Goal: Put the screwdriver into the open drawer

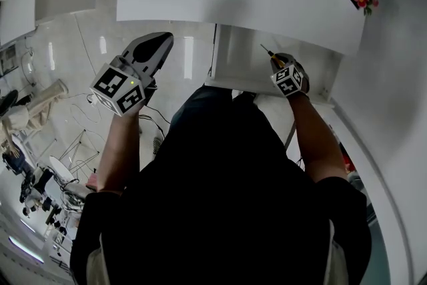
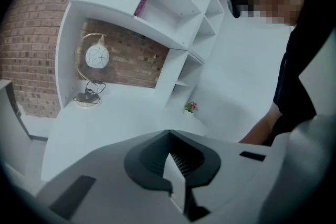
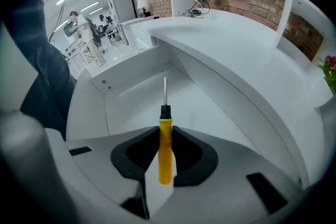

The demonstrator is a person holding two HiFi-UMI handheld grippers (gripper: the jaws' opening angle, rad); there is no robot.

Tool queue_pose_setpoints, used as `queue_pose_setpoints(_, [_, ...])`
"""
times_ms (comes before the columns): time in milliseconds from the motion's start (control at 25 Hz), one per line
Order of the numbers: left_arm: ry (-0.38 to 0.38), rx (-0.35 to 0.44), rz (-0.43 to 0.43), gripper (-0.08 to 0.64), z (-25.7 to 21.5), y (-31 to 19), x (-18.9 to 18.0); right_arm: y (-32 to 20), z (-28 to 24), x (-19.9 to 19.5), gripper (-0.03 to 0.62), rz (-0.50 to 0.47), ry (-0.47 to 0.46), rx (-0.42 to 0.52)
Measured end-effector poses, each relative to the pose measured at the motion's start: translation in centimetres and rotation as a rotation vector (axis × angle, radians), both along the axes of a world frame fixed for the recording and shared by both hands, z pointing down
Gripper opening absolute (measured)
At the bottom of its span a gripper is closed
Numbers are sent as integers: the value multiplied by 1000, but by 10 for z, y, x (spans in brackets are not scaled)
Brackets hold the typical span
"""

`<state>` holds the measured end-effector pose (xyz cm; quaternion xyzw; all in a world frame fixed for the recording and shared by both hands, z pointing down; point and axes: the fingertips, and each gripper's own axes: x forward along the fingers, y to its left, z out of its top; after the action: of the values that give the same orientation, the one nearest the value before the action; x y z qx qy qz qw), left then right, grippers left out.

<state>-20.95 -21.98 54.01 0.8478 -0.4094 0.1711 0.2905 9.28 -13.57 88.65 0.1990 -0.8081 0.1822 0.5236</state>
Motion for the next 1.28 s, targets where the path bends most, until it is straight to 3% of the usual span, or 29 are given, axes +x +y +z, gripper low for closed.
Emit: queue_pose_setpoints(1280, [19,-52,35,15,34,-14,8,-2,57,-8,84,16,64,-73])
